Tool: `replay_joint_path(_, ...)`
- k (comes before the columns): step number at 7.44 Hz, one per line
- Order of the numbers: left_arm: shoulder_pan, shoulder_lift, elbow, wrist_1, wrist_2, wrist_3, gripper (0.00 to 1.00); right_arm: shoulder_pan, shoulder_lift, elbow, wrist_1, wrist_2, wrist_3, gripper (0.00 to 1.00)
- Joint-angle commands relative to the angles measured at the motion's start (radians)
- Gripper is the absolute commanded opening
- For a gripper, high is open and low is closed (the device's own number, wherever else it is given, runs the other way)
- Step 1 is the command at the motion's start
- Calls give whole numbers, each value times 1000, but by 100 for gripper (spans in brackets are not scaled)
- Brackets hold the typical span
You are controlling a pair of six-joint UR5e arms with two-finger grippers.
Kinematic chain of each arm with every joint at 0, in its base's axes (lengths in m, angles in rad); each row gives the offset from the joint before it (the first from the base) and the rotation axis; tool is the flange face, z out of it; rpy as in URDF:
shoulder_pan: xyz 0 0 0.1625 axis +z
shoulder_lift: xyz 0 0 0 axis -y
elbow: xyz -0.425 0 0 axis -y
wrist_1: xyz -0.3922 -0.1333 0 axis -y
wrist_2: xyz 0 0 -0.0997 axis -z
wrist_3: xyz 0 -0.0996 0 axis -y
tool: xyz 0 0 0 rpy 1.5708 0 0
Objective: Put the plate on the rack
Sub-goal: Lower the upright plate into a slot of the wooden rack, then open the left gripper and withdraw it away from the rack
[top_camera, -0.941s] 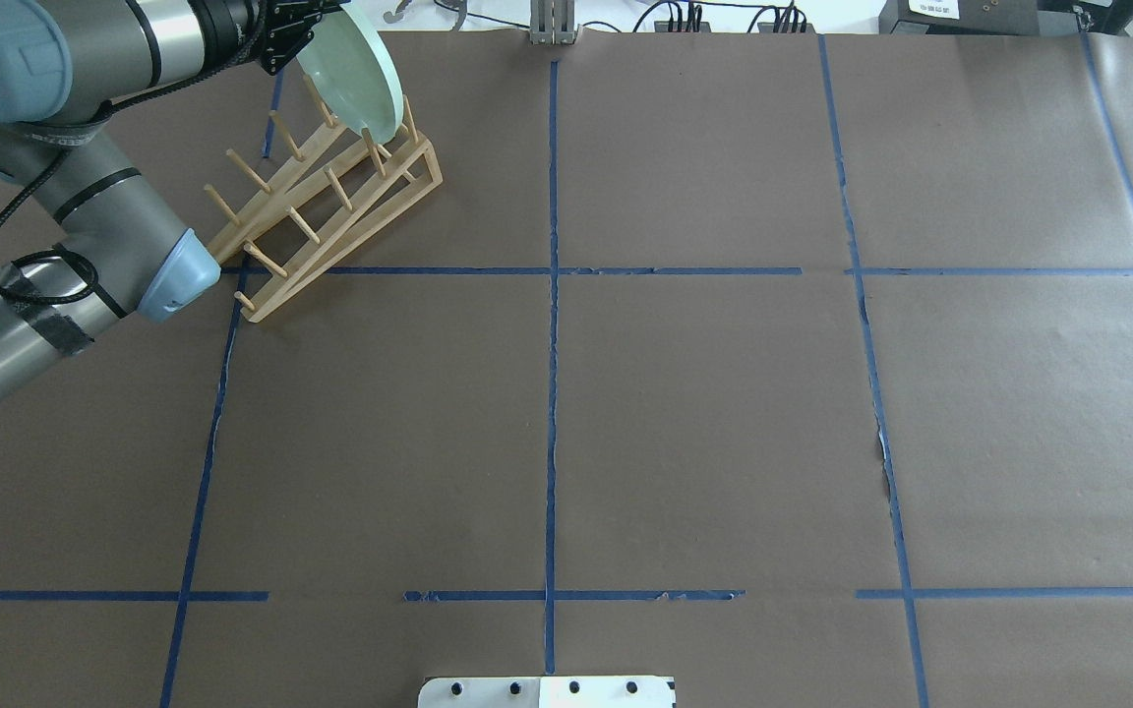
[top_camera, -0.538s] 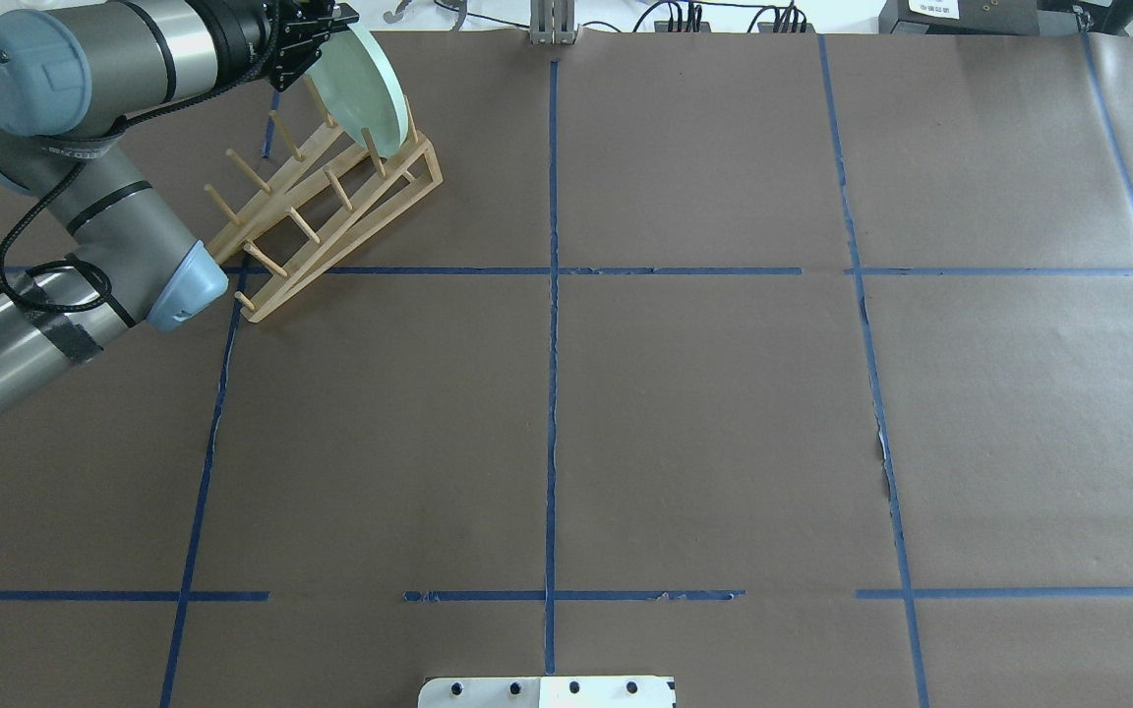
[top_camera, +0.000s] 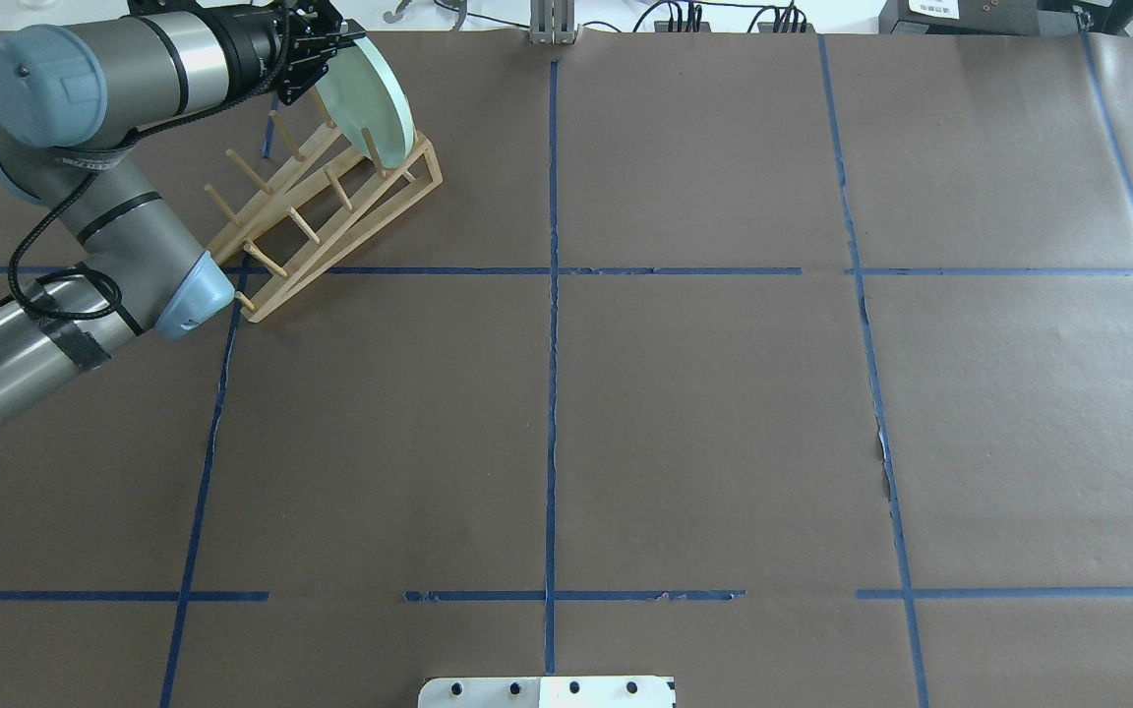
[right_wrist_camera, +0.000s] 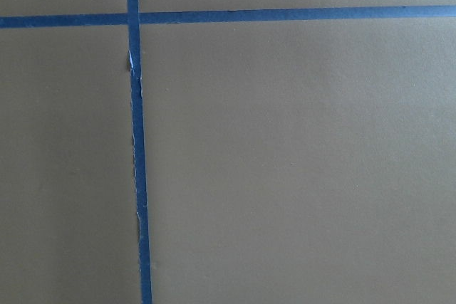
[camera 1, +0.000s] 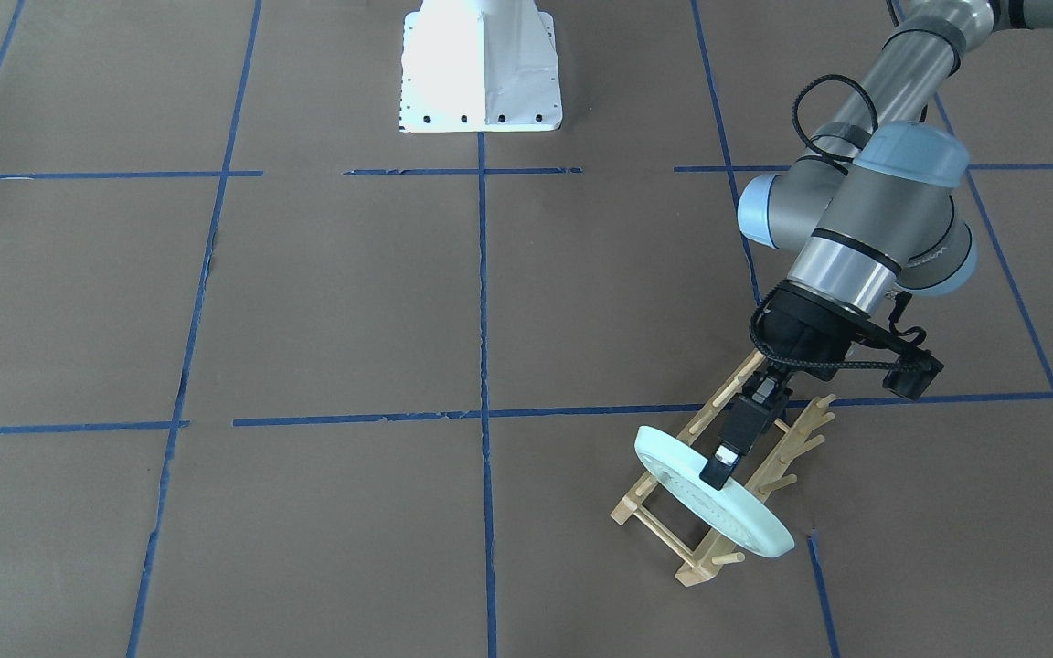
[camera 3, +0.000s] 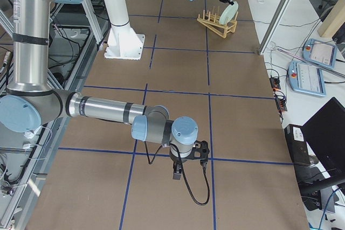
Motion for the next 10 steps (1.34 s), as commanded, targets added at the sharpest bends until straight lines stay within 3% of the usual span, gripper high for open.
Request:
replay_joint_path(1,0,-1,-5,1,3,5,100,0,1,0,0,0,0,100)
replay_joint_path(4,-52,19,-69,20,-26,24,100,0,1,0,0,0,0,100)
replay_joint_path(5,-89,101,-109,67,-134,105,100,0,1,0,0,0,0,100)
replay_joint_path(6,-147,155,-131,137,-299,277,100,0,1,-2,0,0,0,100)
replay_joint_path(7,-235,195,-142,294,-489,483,100,0,0,0,0,0,0,100)
replay_joint_path(8,-300,223,-163,442,-585,713,100,0,1,0,0,0,0,100)
replay_joint_path(10,-376,332,-308,839,-601,1255,100,0,1,0,0,0,0,100)
